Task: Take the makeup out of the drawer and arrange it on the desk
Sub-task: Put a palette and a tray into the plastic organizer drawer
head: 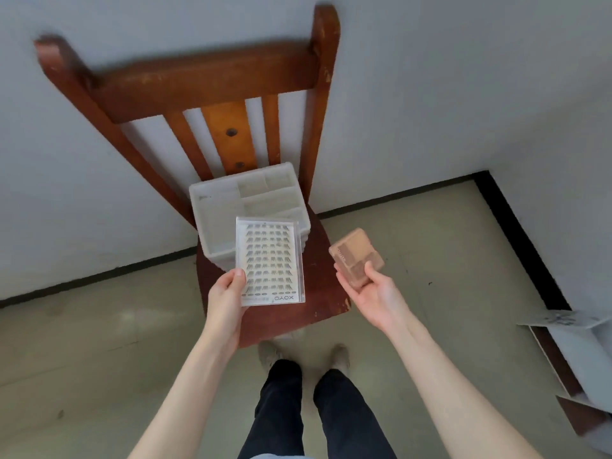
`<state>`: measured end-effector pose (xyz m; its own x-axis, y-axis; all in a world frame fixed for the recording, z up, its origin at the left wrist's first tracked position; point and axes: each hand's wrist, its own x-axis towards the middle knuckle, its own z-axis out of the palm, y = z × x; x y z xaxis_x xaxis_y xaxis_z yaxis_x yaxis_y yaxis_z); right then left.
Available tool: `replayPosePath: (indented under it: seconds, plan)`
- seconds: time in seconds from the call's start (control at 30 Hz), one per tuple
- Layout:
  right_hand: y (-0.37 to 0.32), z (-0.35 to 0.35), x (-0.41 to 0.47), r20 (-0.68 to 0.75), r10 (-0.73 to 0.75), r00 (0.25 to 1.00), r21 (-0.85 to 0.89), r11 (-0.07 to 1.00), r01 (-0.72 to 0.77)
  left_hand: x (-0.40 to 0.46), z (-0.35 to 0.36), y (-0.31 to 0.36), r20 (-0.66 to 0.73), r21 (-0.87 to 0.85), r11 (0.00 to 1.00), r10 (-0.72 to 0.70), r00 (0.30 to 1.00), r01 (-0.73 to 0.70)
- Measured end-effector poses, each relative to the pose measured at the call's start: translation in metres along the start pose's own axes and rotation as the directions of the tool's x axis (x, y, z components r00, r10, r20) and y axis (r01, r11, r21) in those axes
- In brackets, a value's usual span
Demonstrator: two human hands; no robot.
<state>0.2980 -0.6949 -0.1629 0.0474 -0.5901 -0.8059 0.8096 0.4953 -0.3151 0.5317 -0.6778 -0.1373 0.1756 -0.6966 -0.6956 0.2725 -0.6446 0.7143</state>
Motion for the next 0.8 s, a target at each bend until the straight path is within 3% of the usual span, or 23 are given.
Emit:
replayPosePath:
  seconds: [0.2, 0.43, 0.57, 0.8]
  plan:
    - [-0.068, -0.066, -0.077, -0.025, -0.215, 0.976, 0.045, 0.975, 0.216, -0.040, 0.097, 0.017, 0.263, 0.167, 0.977, 0.085, 0.961, -0.132]
    - [-0.145, -0.197, -0.195, -0.079, -0.450, 0.889, 0.200, 0.867, 0.456, -0.128, 0.256, -0.033, 0.521, 0.234, 0.953, 0.044, 0.852, -0.193]
    - [-0.183, -0.288, -0.279, -0.190, -0.576, 0.795, 0.217, 0.765, 0.606, -0.195, 0.353, -0.088, 0.690, 0.318, 0.922, -0.066, 0.721, -0.220]
    - [-0.189, -0.441, -0.408, -0.533, -0.664, 0.524, 0.188, 0.511, 0.839, -0.315, 0.485, -0.188, 0.851, 0.457, 0.821, -0.292, 0.436, -0.342]
